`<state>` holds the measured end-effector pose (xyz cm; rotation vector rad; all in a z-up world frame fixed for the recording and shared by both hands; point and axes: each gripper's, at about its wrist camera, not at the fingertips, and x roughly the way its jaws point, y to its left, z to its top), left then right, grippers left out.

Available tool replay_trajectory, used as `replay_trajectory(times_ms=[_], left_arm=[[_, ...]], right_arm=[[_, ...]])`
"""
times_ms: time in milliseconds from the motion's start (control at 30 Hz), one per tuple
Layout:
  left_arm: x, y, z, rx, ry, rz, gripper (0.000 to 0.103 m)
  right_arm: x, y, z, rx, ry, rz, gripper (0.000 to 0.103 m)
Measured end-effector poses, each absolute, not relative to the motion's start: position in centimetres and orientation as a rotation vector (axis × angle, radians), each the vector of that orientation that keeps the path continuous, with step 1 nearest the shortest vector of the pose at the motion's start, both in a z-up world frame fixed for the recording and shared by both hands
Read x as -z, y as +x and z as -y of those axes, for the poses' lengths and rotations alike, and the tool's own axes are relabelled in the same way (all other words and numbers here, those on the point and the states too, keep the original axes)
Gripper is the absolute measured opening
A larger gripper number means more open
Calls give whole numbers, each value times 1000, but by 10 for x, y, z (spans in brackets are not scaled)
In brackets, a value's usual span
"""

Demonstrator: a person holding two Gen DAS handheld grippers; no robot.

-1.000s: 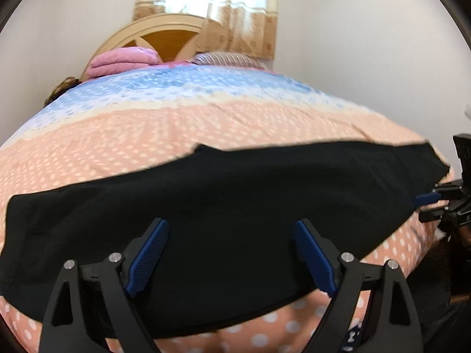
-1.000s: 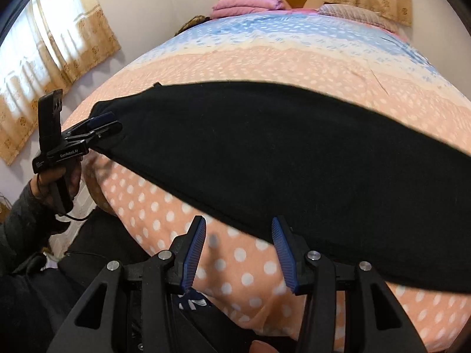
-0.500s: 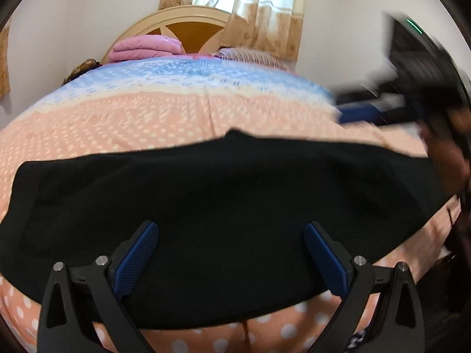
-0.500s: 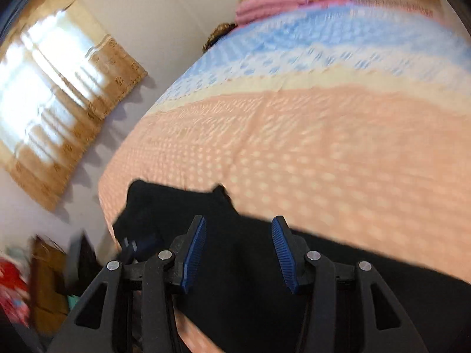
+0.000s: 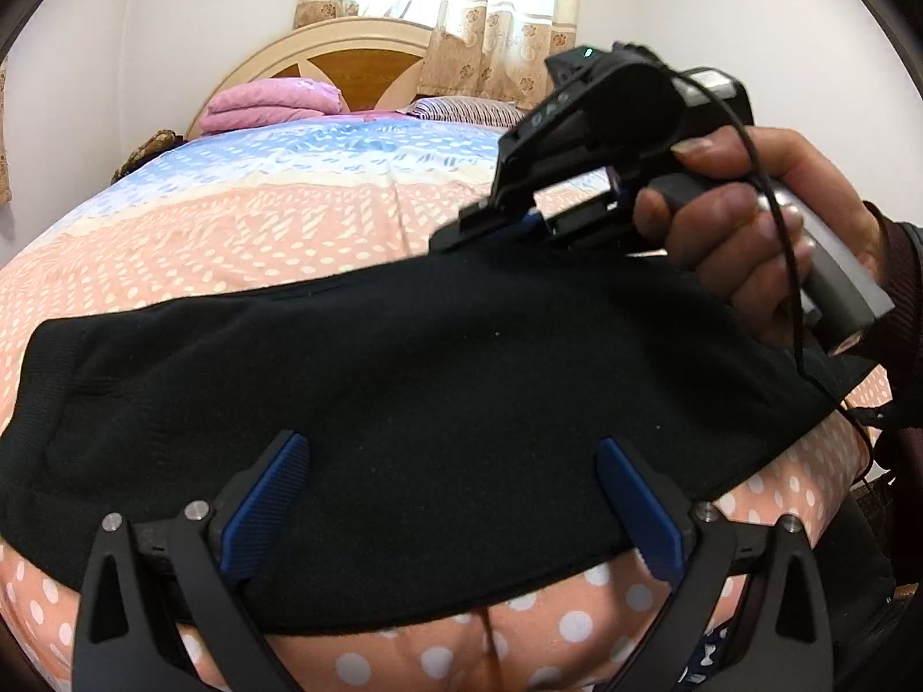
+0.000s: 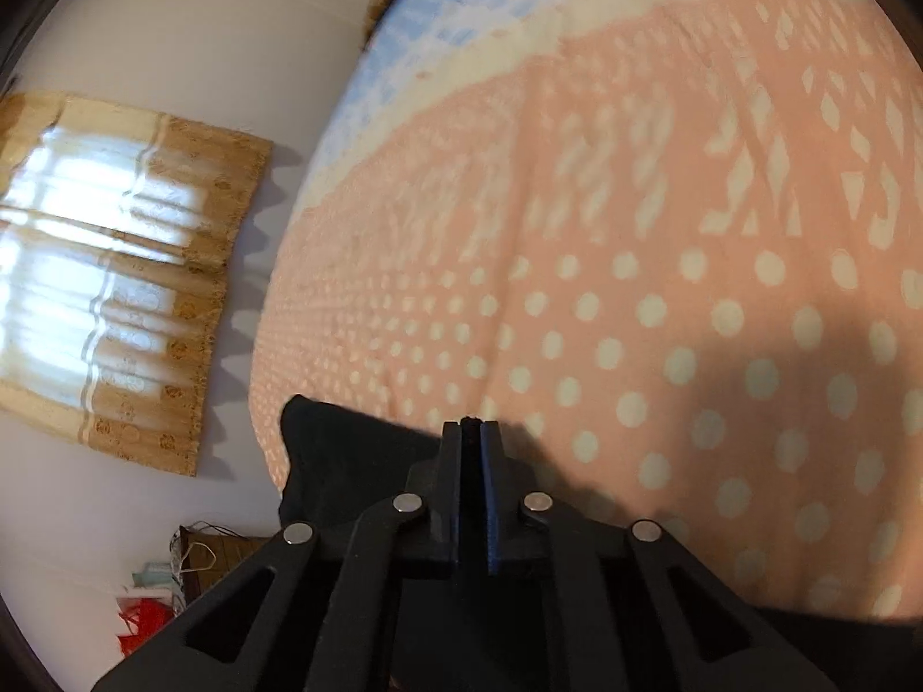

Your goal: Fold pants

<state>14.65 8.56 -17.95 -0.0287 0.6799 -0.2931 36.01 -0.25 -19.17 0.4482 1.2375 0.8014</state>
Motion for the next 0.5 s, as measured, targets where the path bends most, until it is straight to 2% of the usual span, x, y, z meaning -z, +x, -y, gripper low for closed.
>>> replay_trajectory(times_ms=[167,433,500], left_arm=[[180,144,-85,287,-21,-675,103],[177,139,-84,290,-18,-688,103],[171,135,-90,274,-26,-683,103]], right_arm=[[154,341,-19,-815,298,-1053,4],[191,355,-14,-736,223,-1089,6],[183,348,-6,-744,241,-1068,20]])
